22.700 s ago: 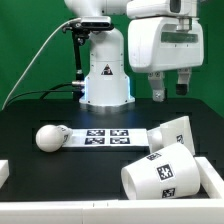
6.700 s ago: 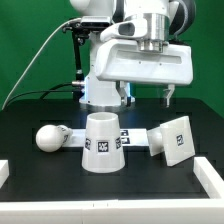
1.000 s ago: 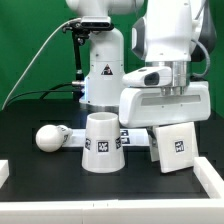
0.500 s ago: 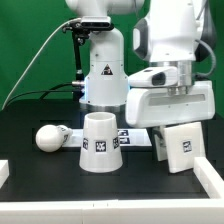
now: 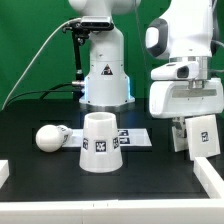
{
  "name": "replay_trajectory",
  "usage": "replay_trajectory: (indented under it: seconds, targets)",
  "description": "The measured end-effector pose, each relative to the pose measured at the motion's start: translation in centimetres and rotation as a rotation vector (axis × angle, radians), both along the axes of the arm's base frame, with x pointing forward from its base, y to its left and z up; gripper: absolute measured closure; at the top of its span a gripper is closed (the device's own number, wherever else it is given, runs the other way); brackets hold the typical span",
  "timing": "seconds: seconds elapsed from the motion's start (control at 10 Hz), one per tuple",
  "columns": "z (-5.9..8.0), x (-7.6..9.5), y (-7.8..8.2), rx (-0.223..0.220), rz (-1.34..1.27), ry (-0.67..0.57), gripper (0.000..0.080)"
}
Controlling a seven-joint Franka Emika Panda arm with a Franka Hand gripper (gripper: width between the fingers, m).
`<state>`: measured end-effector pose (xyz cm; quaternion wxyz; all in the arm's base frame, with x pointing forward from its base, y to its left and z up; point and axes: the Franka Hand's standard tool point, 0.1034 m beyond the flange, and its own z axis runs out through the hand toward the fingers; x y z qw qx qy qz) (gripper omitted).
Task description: Assemble lamp
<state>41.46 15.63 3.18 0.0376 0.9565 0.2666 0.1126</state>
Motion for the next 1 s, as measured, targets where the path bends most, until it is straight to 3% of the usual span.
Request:
replay_trajectory:
  seconds: [0.3,0.5,0.7,1.0]
  targets:
    - [0.1,0.2,0.0,-0.039,0.167,-0.001,0.05]
    - [0.5,1.6,-1.6,-0.149,0.56,0.005,0.05]
    - [0.9,2.7,-1.7,-0.22,0.82,-0.003,0.05]
    - [0.8,2.6,-1.6,-0.252,0.956,0.001,0.05]
